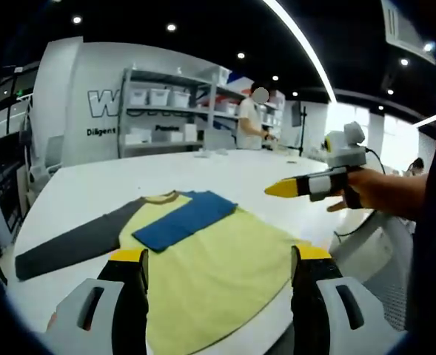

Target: Fold the garment on the visible template until the final outline fits inside the template.

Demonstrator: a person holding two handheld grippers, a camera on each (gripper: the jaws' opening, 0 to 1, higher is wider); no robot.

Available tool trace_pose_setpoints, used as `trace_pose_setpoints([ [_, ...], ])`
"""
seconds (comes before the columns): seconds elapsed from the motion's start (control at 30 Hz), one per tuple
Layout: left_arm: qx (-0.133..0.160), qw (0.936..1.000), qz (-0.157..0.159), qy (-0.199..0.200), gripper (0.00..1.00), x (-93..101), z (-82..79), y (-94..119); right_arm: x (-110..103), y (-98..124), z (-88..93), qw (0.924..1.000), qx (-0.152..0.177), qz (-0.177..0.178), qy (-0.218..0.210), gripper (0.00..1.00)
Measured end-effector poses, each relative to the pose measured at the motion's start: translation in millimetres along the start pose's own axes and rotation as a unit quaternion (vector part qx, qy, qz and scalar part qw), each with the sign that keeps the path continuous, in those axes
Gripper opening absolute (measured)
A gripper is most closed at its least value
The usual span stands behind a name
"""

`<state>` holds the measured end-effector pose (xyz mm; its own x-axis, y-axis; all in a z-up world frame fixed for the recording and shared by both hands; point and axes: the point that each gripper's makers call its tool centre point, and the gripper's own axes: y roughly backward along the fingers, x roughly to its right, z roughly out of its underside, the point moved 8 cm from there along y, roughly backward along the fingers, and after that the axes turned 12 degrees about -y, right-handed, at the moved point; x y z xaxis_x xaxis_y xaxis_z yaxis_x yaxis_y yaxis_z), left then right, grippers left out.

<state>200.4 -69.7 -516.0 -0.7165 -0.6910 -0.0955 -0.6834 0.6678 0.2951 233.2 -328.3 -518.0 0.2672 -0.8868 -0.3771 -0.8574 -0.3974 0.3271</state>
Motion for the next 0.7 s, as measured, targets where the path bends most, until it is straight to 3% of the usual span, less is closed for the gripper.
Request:
trace_pose_setpoints([
  [0.13, -0.001, 1.0, 0.0, 0.003, 0.74, -1.0, 0.6, 0.1, 0.3, -2.5, 8.3, 0.9997, -0.022, -0.002, 0.008, 0.61],
  [0.23, 0.0, 1.0, -0.001, 0.007, 0.73, -1.9, 0.0, 0.3, -1.6, -6.5, 1.0, 0.9998, -0.003, -0.006, 0.017, 0.6],
  [0.43, 0.005, 0.9997, -0.016, 0.015, 0.73, -8.2, -3.2, 5.9, -7.2, -7.9, 4.8, 0.9994, -0.015, -0.017, 0.028, 0.6],
  [0.7, 0.011, 0.998, -0.061, 0.01, 0.73, -37.5, -6.8, 19.3, -9.2, -9.2, 7.2, 0.9991, -0.022, -0.025, 0.027, 0.6],
])
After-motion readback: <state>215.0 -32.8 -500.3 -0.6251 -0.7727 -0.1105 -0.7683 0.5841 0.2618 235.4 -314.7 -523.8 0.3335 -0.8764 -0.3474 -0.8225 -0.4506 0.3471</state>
